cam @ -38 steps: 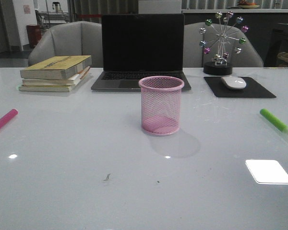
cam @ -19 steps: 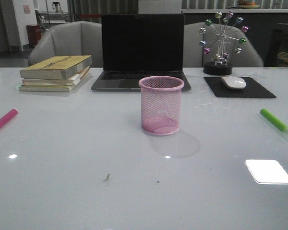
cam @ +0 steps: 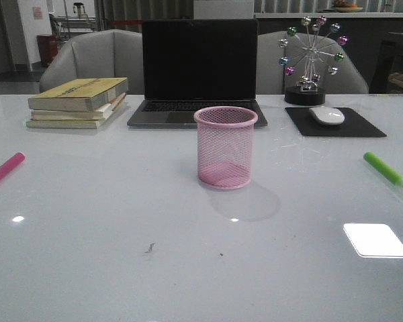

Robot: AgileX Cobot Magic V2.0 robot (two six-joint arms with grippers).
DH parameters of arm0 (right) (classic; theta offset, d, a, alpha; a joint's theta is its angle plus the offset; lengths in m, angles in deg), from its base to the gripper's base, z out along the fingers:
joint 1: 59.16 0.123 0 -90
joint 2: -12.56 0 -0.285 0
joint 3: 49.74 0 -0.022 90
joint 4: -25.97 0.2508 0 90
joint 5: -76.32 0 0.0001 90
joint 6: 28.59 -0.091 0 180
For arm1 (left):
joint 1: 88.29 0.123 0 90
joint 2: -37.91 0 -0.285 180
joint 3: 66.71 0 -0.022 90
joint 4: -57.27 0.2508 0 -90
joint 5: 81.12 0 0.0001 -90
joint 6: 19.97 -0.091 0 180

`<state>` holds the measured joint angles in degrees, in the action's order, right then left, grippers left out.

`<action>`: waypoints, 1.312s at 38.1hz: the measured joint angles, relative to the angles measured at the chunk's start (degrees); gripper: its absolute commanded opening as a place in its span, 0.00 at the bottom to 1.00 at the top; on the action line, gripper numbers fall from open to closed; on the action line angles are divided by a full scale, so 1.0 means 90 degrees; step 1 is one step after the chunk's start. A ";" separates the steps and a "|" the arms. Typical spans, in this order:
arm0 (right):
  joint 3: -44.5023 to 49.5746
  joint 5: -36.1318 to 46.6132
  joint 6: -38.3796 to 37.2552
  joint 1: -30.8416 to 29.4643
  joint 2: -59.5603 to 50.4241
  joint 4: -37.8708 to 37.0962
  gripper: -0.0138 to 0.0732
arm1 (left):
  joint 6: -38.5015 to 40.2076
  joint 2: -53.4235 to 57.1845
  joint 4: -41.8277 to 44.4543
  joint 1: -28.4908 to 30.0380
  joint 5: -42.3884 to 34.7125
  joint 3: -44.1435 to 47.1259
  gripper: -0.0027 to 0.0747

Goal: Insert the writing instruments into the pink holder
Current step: 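Move the right gripper down over the green marker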

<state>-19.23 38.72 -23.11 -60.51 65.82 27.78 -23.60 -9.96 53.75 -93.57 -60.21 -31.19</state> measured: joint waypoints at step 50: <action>0.0000 -0.0297 -0.0029 0.0000 0.0023 0.0000 0.60 | 0.0010 0.0000 -0.0505 0.0000 0.0502 0.0000 0.79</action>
<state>-19.23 36.05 -23.37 -60.51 66.03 27.78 -23.51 -9.96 49.20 -93.57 -55.69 -31.19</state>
